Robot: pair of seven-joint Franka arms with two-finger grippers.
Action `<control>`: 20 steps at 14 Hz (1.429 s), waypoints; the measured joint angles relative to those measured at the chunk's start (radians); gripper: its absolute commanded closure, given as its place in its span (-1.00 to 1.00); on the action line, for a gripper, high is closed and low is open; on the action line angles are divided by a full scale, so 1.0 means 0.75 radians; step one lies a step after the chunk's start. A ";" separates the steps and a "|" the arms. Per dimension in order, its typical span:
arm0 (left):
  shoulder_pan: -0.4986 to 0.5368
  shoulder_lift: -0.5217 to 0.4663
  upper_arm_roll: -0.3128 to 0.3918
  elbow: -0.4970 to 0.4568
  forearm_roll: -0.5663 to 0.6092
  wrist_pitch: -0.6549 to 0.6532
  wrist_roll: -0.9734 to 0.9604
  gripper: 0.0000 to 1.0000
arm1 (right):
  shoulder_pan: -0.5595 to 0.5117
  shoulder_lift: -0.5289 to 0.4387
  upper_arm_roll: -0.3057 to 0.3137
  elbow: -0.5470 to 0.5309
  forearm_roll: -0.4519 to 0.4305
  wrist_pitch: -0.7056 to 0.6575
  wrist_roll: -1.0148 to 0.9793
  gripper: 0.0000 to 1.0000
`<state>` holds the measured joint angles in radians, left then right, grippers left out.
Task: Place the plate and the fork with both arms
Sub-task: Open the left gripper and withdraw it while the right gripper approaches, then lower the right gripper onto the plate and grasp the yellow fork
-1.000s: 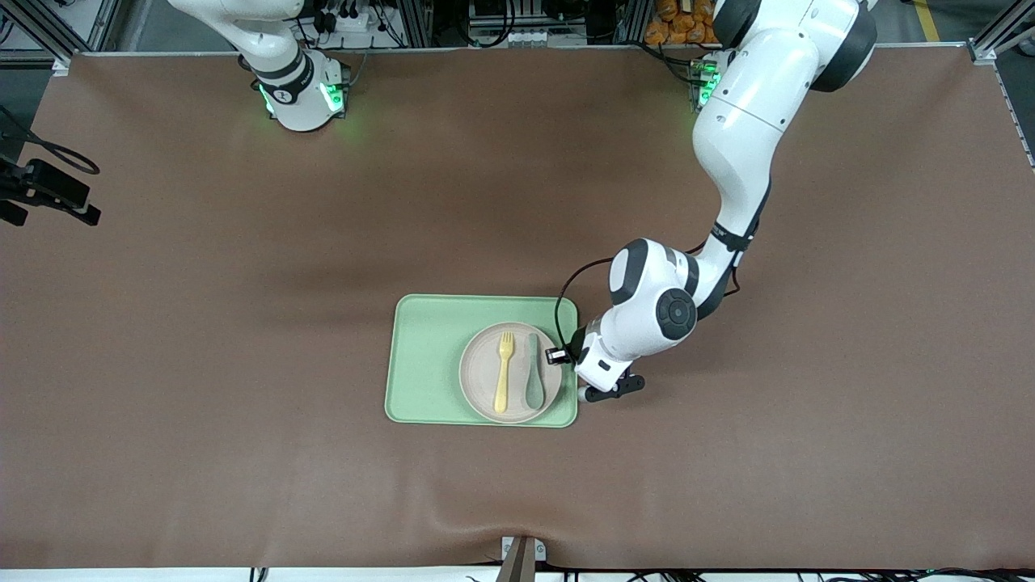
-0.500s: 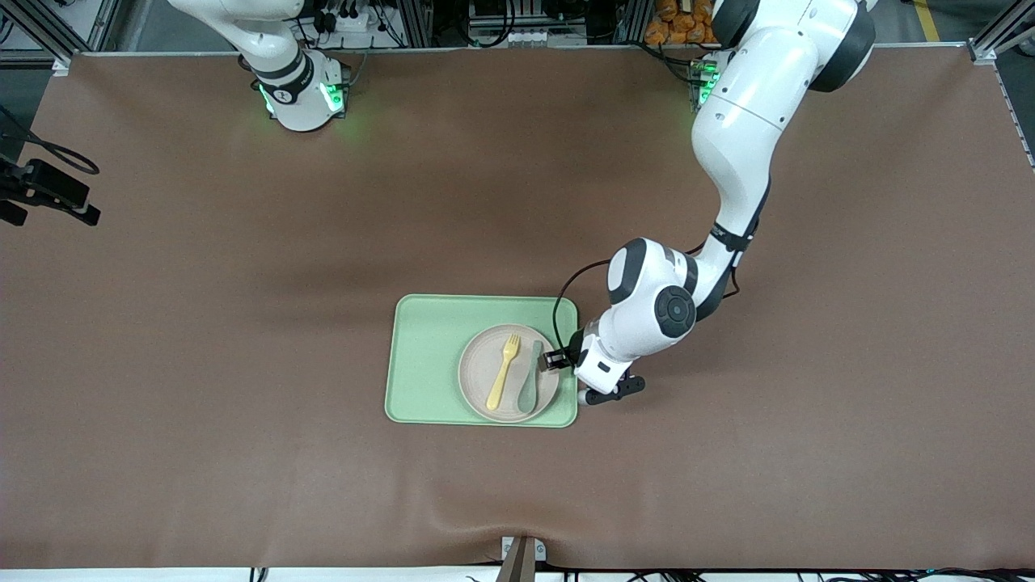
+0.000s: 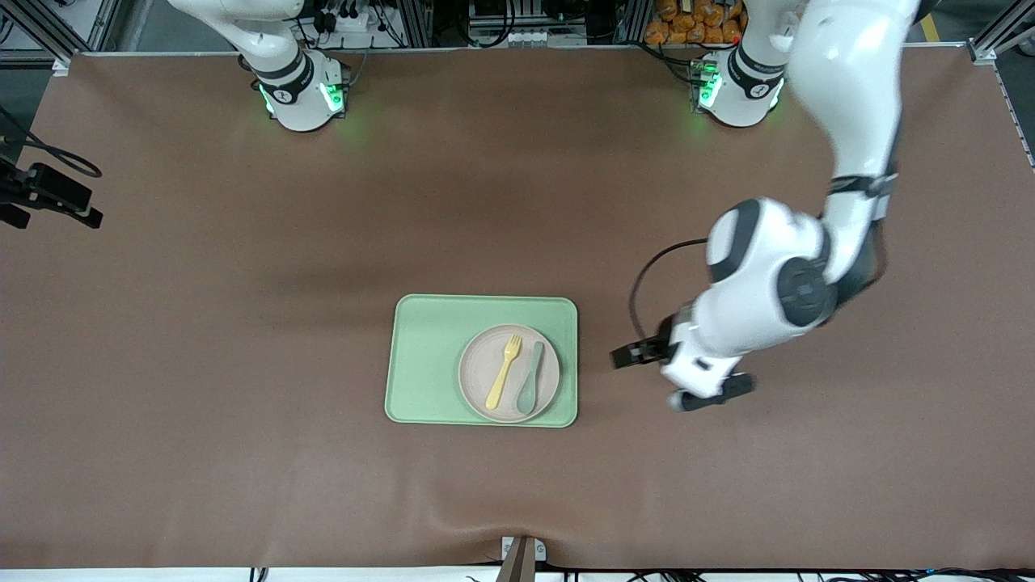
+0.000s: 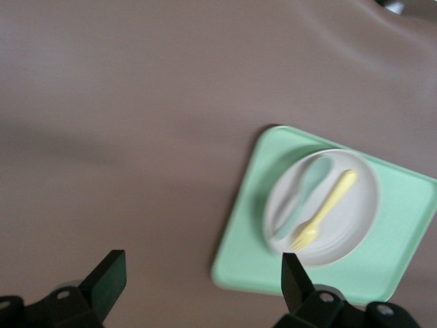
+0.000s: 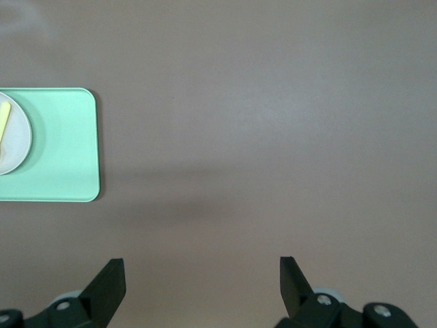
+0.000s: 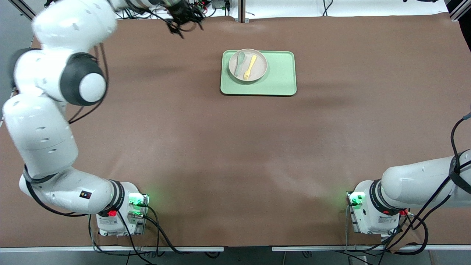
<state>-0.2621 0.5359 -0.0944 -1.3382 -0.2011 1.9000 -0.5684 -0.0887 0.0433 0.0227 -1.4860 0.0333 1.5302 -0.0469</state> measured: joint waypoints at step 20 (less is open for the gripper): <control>0.406 -0.529 -0.022 -0.117 0.338 -0.472 0.418 -1.00 | 0.347 0.415 0.034 0.107 0.106 0.328 0.479 -1.00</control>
<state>0.0422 0.1389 -0.1108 -1.4263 0.0526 1.5461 -0.2547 0.1716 0.3549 0.0478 -1.4057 0.1125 1.7760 0.3121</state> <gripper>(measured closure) 0.000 0.000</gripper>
